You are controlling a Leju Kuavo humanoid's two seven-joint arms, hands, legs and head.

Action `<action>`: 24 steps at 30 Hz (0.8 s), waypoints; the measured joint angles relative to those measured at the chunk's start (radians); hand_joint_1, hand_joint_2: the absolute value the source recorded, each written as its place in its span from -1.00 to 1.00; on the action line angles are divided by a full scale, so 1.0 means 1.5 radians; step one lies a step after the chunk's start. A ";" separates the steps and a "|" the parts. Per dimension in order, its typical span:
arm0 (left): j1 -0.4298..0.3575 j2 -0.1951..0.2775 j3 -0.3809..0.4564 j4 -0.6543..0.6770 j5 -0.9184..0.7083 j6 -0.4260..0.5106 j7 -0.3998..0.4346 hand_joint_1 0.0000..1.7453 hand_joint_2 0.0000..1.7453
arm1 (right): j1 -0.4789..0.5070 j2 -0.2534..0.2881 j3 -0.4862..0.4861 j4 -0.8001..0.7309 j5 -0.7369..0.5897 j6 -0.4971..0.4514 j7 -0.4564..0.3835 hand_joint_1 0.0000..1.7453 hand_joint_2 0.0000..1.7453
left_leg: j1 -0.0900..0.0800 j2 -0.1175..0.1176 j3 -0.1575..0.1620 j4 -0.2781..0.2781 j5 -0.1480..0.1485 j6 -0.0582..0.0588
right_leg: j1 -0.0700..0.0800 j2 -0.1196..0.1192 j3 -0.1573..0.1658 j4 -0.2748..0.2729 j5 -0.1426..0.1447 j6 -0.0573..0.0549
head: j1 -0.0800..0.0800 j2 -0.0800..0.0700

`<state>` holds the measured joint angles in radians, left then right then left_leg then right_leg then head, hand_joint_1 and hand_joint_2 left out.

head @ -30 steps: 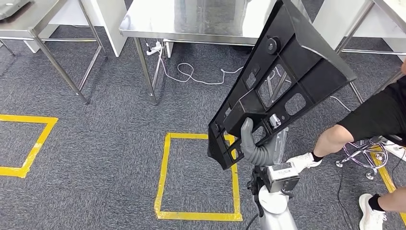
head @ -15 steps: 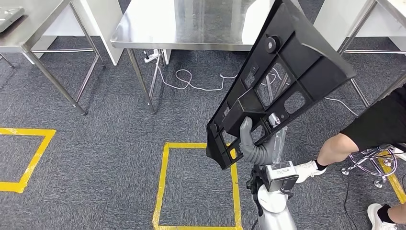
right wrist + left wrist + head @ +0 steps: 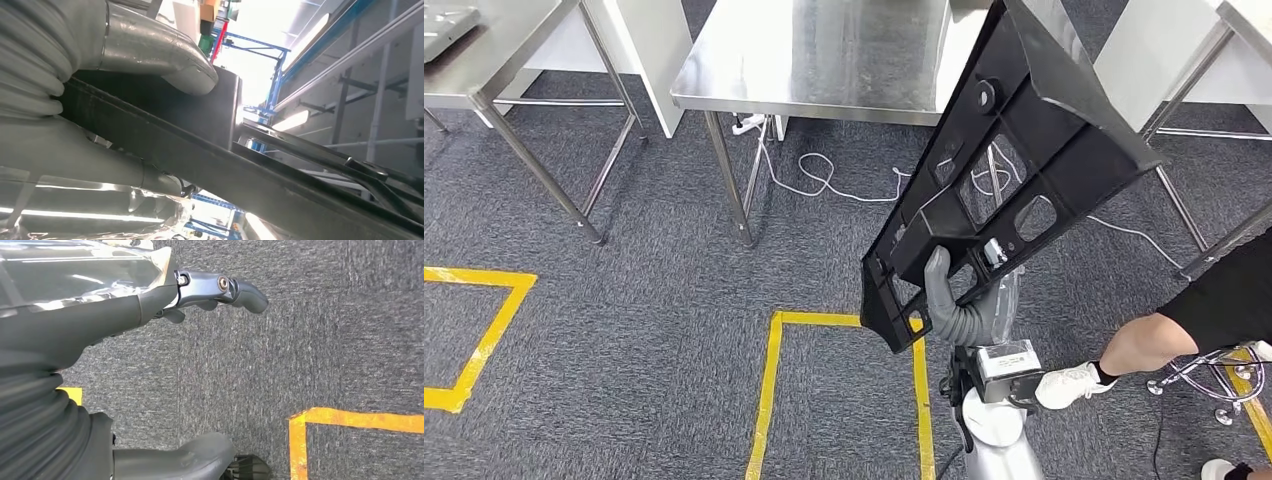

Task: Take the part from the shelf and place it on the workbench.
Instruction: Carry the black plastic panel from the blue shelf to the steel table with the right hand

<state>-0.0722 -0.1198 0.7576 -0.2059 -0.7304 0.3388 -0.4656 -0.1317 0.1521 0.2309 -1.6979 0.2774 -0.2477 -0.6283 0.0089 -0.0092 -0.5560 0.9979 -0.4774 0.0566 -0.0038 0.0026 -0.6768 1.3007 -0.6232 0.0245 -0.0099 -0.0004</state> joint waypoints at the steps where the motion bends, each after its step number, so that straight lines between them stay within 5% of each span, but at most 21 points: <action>1: 0.000 0.000 0.000 0.000 -0.001 0.000 0.000 -1.00 1.00 | 0.001 -0.001 0.000 0.000 0.000 0.000 0.000 1.00 1.00 | 0.000 -0.001 0.008 0.000 -0.006 -0.001 | 0.000 0.000 -0.006 -0.015 0.016 0.006 | 0.000 0.000; 3: 0.000 -0.001 0.000 0.000 -0.001 0.000 0.001 -1.00 1.00 | 0.001 -0.002 0.000 0.000 0.001 0.000 0.000 1.00 1.00 | -0.001 -0.002 0.023 0.000 -0.019 -0.004 | 0.001 -0.001 0.013 -0.105 0.078 0.017 | 0.001 0.000; 4: 0.000 -0.001 0.000 0.000 -0.002 0.000 0.001 -1.00 1.00 | 0.002 -0.002 0.000 0.000 0.001 0.000 0.000 1.00 1.00 | -0.002 -0.003 0.031 0.001 -0.026 -0.007 | 0.001 -0.002 0.022 -0.146 0.099 0.015 | 0.001 0.000; 7: -0.001 -0.001 0.000 0.000 -0.002 0.000 0.002 -1.00 1.00 | 0.003 -0.002 0.000 0.000 0.002 0.000 0.001 1.00 1.00 | -0.005 -0.003 0.043 0.004 -0.038 -0.018 | 0.002 -0.004 0.037 -0.191 0.116 -0.010 | 0.003 0.000; 9: -0.002 -0.001 0.000 0.000 -0.002 -0.001 0.003 -1.00 1.00 | 0.003 -0.002 0.000 -0.001 0.004 0.000 0.002 1.00 1.00 | -0.005 -0.002 0.044 0.017 -0.039 -0.024 | -0.003 -0.002 0.052 -0.198 0.122 -0.019 | 0.003 0.000; 11: -0.003 -0.001 0.000 0.000 -0.002 0.000 0.003 -1.00 1.00 | 0.002 0.000 0.001 -0.001 0.005 0.000 0.002 1.00 1.00 | -0.003 0.001 0.013 0.072 -0.046 -0.030 | -0.008 -0.002 0.067 -0.201 0.119 -0.026 | 0.002 0.000; 13: -0.003 -0.001 0.000 0.000 -0.002 0.000 0.003 -1.00 1.00 | 0.000 0.001 0.001 -0.001 0.005 0.000 0.002 1.00 1.00 | 0.000 0.002 -0.046 0.155 -0.075 -0.037 | -0.007 -0.001 0.074 -0.202 0.111 -0.031 | 0.001 0.000; 15: -0.002 -0.001 0.000 0.000 -0.002 -0.001 0.004 -1.00 1.00 | 0.000 0.002 0.001 -0.001 0.005 0.001 0.003 1.00 1.00 | 0.002 0.003 -0.090 0.191 -0.098 -0.042 | -0.007 0.001 0.082 -0.202 0.101 -0.031 | 0.001 0.000; 16: -0.001 -0.001 0.000 0.000 -0.002 -0.001 0.004 -1.00 1.00 | 0.000 0.002 0.001 -0.001 0.005 0.001 0.003 1.00 1.00 | 0.002 0.003 -0.096 0.177 -0.088 -0.043 | -0.007 0.002 0.089 -0.202 0.096 -0.031 | 0.001 0.000; 19: -0.001 -0.001 0.000 0.000 -0.002 0.000 0.005 -1.00 1.00 | 0.000 0.003 0.002 -0.001 0.005 0.001 0.003 1.00 1.00 | 0.001 0.005 -0.065 0.059 -0.002 -0.035 | -0.006 0.003 0.111 -0.203 0.078 -0.024 | 0.002 0.000; 21: -0.001 0.000 0.000 0.000 -0.002 0.000 0.005 -1.00 1.00 | -0.001 0.004 0.002 0.000 0.005 0.001 0.004 1.00 1.00 | -0.003 0.005 -0.052 0.021 0.011 -0.027 | -0.003 0.004 0.118 -0.205 0.068 -0.016 | 0.002 0.000; 24: 0.001 -0.001 0.000 0.000 -0.002 0.000 0.006 -1.00 1.00 | -0.002 0.003 0.004 0.001 0.006 0.001 0.005 1.00 1.00 | -0.003 0.003 -0.035 0.015 0.011 -0.012 | 0.003 0.005 0.130 -0.192 0.061 -0.004 | 0.003 0.000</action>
<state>-0.0712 -0.1207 0.7575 -0.2060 -0.7334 0.3388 -0.4565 -0.1348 0.1573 0.2371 -1.6971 0.2858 -0.2456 -0.6214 0.0039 -0.0046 -0.6079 1.0198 -0.4613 0.0389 0.0011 0.0097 -0.4820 1.0131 -0.5312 0.0192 -0.0057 -0.0004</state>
